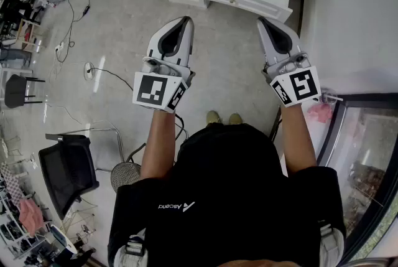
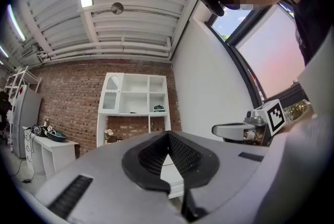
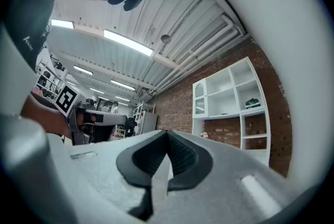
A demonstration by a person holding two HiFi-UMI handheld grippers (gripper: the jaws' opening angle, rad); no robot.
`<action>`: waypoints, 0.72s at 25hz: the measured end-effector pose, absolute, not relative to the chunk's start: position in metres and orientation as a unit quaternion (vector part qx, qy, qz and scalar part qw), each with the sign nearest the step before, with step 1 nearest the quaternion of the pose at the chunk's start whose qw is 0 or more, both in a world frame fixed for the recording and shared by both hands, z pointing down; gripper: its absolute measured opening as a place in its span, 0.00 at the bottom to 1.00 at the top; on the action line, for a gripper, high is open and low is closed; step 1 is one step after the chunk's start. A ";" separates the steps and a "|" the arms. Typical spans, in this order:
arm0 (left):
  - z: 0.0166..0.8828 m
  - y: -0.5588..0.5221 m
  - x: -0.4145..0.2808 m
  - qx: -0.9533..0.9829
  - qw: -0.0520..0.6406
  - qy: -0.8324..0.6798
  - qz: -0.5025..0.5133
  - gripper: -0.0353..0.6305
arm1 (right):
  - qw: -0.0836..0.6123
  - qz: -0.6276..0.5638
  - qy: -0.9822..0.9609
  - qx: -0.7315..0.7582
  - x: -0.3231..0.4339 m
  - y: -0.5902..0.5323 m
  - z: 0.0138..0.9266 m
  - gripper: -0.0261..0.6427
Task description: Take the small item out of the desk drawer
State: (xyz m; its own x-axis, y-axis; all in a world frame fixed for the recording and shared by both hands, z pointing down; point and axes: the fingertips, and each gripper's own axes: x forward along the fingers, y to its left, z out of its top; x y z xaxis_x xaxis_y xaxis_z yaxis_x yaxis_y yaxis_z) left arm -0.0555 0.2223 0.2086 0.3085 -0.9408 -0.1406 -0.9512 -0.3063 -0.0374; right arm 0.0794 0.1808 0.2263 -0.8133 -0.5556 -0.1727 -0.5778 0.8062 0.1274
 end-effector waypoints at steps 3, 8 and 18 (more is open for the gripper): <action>0.210 0.222 -0.058 -0.807 0.056 0.586 0.047 0.05 | 0.065 0.084 0.949 -0.297 0.078 0.181 0.227 0.04; 0.207 0.224 -0.065 -0.810 0.059 0.581 0.060 0.05 | 0.069 0.082 0.948 -0.298 0.070 0.181 0.226 0.04; 0.202 0.216 -0.098 -0.796 0.057 0.599 0.070 0.06 | 0.065 0.091 0.948 -0.298 0.046 0.180 0.221 0.04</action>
